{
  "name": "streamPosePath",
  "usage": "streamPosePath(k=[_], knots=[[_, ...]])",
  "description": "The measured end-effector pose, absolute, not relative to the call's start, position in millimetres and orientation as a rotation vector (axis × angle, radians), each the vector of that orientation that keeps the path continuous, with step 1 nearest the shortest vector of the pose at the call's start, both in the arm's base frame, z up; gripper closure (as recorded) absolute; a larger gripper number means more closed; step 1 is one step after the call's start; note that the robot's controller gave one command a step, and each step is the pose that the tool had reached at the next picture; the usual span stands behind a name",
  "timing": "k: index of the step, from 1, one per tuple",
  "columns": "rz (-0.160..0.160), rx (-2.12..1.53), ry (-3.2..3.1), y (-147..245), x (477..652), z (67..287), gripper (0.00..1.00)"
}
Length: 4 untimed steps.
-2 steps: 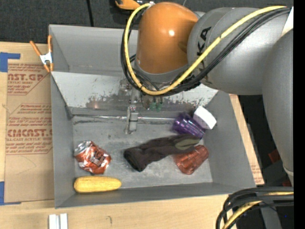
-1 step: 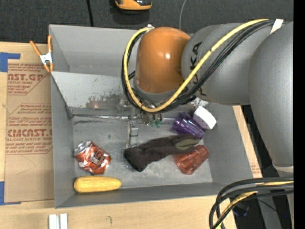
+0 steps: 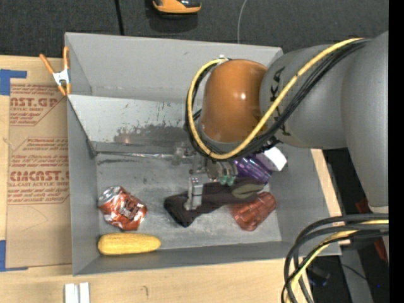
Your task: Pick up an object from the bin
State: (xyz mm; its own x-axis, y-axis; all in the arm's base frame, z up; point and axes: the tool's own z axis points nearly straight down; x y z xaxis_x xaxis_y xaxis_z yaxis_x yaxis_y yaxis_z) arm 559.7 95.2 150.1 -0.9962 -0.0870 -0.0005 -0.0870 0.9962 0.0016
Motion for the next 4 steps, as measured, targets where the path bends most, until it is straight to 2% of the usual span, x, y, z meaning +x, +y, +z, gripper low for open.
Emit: streamPosePath(k=[1,3,4], knots=[[0.002,-0.082,3.141,90,480.2,129,1.00],[0.000,-0.080,3.150,90,480.7,135,1.00],[0.002,-0.603,3.083,62,511.3,67,0.00]])
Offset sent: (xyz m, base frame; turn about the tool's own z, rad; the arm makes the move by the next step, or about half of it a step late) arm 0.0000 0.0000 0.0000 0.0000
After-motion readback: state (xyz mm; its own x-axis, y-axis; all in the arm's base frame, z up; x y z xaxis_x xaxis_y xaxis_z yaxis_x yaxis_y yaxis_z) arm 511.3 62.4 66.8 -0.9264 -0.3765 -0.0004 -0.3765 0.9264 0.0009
